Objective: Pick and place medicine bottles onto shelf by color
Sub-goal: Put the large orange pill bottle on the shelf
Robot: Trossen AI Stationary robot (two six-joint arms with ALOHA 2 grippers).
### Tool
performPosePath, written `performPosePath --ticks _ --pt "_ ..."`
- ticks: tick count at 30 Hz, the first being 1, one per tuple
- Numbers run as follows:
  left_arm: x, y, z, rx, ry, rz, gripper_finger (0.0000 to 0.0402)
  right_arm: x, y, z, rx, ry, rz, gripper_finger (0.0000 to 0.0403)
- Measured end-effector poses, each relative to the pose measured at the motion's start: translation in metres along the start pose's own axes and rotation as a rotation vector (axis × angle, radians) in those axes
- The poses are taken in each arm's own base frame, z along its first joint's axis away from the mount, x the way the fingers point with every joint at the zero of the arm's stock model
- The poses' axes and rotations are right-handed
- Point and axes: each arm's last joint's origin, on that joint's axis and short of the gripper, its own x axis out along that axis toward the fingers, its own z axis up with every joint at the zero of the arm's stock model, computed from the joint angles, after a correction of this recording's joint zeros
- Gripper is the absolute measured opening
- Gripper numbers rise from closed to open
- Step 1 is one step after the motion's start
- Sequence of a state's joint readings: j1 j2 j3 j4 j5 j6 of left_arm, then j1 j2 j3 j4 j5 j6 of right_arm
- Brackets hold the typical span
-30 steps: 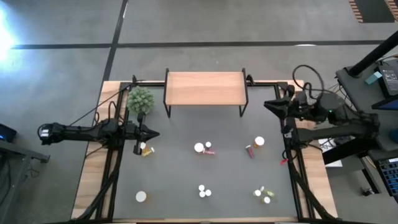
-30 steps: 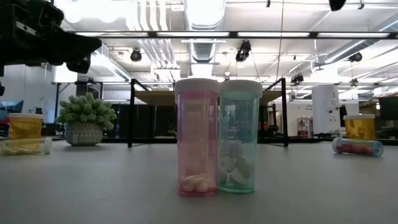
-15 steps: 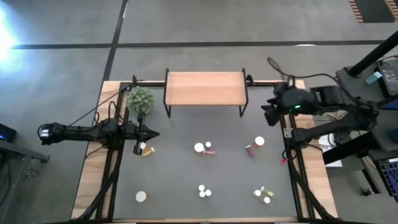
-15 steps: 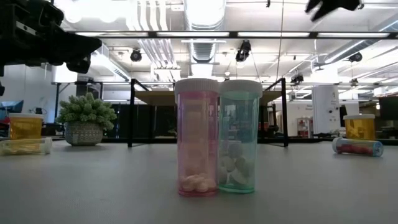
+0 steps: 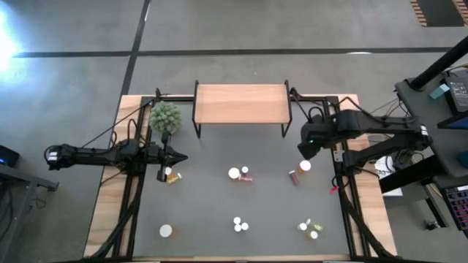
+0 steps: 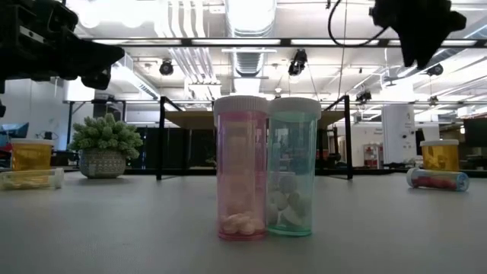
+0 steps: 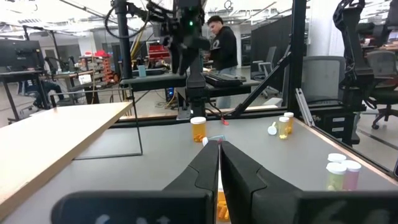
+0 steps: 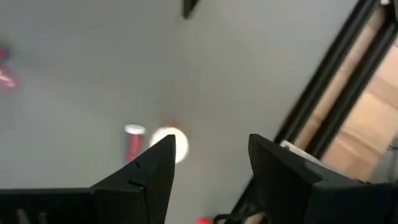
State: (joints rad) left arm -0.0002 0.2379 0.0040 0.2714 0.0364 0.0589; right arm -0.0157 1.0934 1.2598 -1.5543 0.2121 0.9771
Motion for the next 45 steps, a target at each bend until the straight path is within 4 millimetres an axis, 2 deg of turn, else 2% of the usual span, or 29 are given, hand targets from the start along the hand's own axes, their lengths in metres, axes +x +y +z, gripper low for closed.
performPosePath --ticks 13,21,33,36,45 --pt "0.0 0.0 0.0 0.0 0.0 0.0 0.0 0.05 0.014 -0.005 0.017 0.032 0.024 0.0194" --pt "0.0 0.0 0.0 0.0 0.0 -0.001 0.0 0.068 0.013 -0.013 0.063 0.104 -0.015 0.0194" --pt "0.0 0.0 0.0 0.0 0.0 0.0 0.0 0.091 0.017 -0.019 0.263 0.17 0.026 0.0198" --pt "0.0 0.0 0.0 0.0 0.0 0.0 0.0 0.093 0.018 -0.019 0.295 0.166 0.033 0.0219" --pt "0.0 0.0 0.0 0.0 0.001 0.0 0.0 0.101 0.018 -0.023 0.274 0.194 0.036 0.0339"
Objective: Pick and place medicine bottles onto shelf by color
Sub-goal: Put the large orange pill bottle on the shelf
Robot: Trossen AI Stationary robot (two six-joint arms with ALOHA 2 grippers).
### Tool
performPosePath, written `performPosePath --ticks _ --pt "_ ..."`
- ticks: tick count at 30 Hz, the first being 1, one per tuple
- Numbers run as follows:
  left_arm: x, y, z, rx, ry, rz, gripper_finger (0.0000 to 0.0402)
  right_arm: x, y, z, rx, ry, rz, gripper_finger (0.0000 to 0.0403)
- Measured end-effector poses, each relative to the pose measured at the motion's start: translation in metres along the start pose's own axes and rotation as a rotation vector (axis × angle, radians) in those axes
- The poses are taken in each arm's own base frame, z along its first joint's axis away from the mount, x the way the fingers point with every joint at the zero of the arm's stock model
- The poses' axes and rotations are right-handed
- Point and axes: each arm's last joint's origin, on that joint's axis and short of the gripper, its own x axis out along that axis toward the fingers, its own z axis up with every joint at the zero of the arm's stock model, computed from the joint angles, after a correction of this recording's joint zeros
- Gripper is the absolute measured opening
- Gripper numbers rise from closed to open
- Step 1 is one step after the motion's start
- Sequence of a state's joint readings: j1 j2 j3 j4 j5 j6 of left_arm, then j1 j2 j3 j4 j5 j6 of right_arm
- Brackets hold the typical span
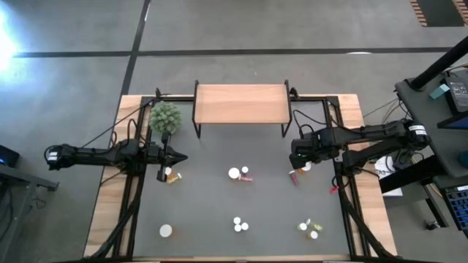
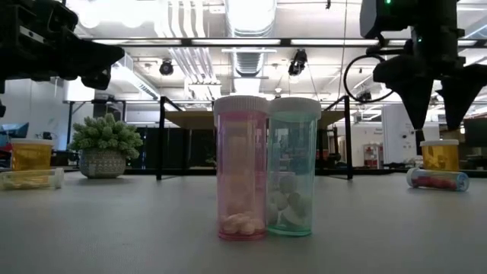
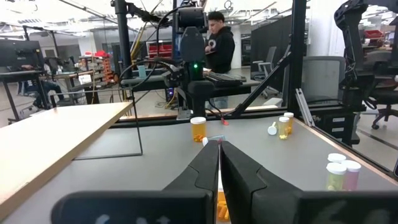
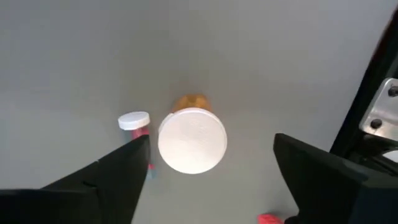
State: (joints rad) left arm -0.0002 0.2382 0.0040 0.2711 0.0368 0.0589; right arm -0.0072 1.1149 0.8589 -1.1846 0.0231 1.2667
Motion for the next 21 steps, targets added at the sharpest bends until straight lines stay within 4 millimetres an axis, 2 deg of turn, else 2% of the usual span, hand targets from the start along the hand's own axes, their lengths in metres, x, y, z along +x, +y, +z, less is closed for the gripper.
performPosePath --ticks 5,21 --pt "0.0 0.0 0.0 0.0 -0.001 0.0 0.0 0.006 0.003 -0.004 -0.023 -0.006 0.024 0.036" --pt "0.0 0.0 0.0 0.0 0.0 0.0 0.0 0.029 -0.001 -0.01 -0.017 -0.008 0.02 0.0347"
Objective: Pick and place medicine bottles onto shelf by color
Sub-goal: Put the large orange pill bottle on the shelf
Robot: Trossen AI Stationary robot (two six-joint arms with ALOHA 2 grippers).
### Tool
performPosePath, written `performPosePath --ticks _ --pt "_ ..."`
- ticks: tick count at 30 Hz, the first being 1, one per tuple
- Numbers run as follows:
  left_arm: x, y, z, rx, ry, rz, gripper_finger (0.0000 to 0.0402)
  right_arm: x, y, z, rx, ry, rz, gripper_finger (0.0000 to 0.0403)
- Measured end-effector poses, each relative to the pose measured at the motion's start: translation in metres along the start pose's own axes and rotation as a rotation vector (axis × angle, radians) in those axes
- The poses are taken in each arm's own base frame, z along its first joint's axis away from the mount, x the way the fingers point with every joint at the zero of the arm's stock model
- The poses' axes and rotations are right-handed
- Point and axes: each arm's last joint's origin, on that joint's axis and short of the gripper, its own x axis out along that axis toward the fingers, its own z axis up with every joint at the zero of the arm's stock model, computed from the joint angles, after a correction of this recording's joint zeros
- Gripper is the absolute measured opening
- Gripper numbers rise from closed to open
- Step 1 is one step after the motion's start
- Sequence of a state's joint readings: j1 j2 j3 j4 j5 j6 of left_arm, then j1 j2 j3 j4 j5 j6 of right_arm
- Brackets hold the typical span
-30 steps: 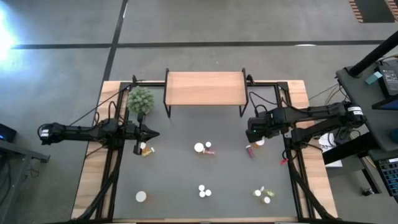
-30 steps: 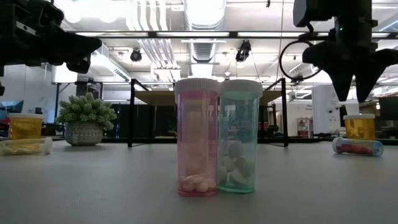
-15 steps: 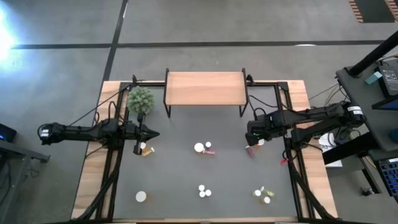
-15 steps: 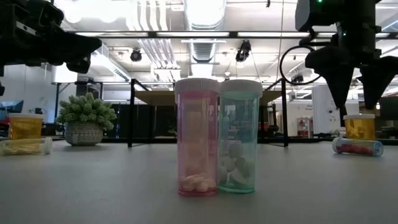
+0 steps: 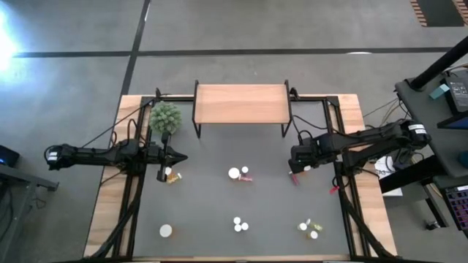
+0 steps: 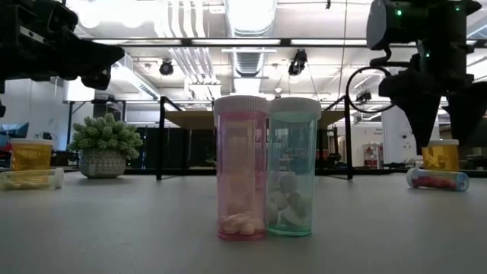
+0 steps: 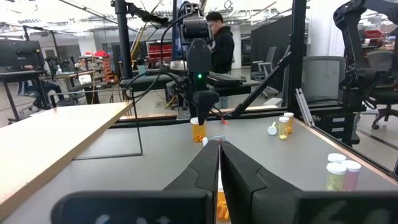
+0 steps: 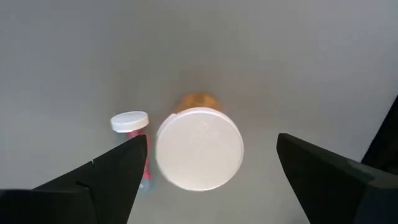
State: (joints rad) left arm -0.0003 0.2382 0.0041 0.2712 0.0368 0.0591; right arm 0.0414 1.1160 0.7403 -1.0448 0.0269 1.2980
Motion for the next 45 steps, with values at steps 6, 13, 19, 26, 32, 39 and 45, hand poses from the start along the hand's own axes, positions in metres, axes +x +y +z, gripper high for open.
performPosePath --ticks 6,13,19,26,32,39,45 --pt "0.0 0.0 0.0 0.0 -0.001 0.0 0.0 0.016 -0.002 -0.001 0.002 -0.008 0.027 0.0345" --pt "0.0 0.0 0.0 0.0 -0.001 0.0 0.0 0.018 -0.001 -0.001 0.002 -0.013 0.046 0.0303" --pt "0.0 0.0 0.0 0.0 0.0 0.0 0.0 0.018 -0.001 -0.001 0.005 -0.013 0.049 0.0255" --pt "0.0 0.0 0.0 0.0 -0.001 0.0 0.0 0.015 0.002 0.0 0.003 -0.012 0.067 0.0231" --pt "0.0 0.0 0.0 0.0 0.0 0.0 0.0 0.006 0.006 0.001 -0.025 -0.015 0.085 0.0231" --pt "0.0 0.0 0.0 0.0 -0.001 0.0 0.0 0.005 0.006 0.001 -0.036 -0.011 0.075 0.0231" --pt "0.0 0.0 0.0 0.0 0.0 0.0 0.0 0.008 0.002 0.0 -0.032 -0.001 0.048 0.0231"
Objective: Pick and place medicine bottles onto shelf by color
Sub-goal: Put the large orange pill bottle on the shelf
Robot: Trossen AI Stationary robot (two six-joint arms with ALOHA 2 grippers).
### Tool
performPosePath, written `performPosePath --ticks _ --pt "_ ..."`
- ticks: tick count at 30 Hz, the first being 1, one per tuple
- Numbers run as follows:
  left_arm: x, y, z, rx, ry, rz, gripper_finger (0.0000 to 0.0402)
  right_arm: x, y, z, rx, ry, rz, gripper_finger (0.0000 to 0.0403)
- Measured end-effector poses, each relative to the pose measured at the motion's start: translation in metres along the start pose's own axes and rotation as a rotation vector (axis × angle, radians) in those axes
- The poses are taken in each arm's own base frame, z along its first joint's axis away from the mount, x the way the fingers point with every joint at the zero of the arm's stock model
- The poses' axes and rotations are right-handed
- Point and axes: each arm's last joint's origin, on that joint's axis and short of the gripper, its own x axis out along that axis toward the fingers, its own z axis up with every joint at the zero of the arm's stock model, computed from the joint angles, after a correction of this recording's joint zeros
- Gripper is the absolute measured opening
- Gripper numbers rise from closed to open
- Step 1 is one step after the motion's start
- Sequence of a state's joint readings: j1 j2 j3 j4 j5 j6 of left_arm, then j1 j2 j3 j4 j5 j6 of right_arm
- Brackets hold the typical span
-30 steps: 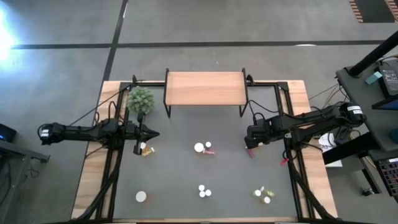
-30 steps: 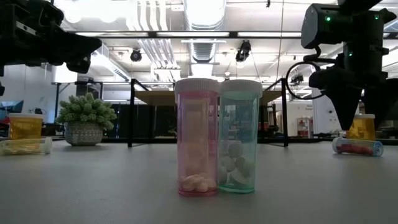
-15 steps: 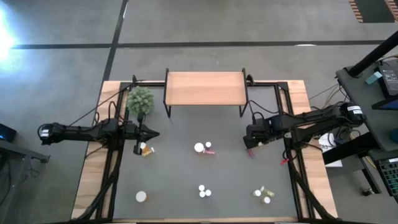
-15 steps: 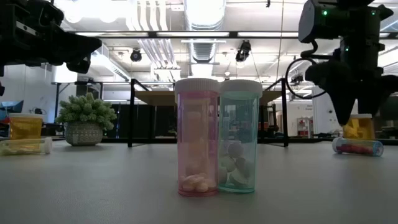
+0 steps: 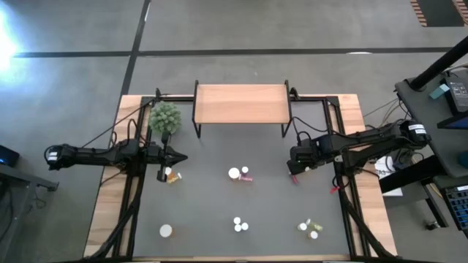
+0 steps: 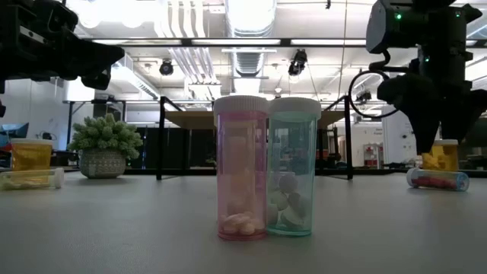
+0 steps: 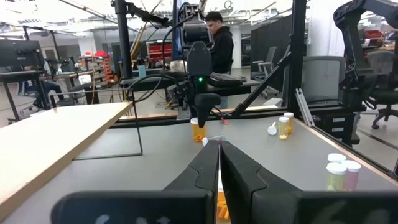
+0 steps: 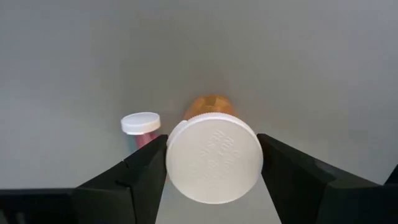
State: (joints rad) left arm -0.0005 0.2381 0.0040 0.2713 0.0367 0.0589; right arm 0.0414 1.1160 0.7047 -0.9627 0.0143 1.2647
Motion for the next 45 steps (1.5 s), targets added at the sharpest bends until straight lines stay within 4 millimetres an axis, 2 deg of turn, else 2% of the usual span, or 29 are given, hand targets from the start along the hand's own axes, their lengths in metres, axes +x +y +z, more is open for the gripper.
performPosePath --ticks 21,32,45 --pt "0.0 0.0 0.0 0.0 -0.001 0.0 0.0 0.0 0.0 0.0 -0.013 -0.002 0.003 0.023" --pt "0.0 0.0 0.0 0.0 -0.001 0.0 0.0 -0.021 0.009 0.005 -0.08 -0.033 0.023 0.023" --pt "0.0 0.0 0.0 0.0 0.0 0.0 0.0 -0.012 0.004 0.003 -0.091 -0.037 -0.009 0.0231"
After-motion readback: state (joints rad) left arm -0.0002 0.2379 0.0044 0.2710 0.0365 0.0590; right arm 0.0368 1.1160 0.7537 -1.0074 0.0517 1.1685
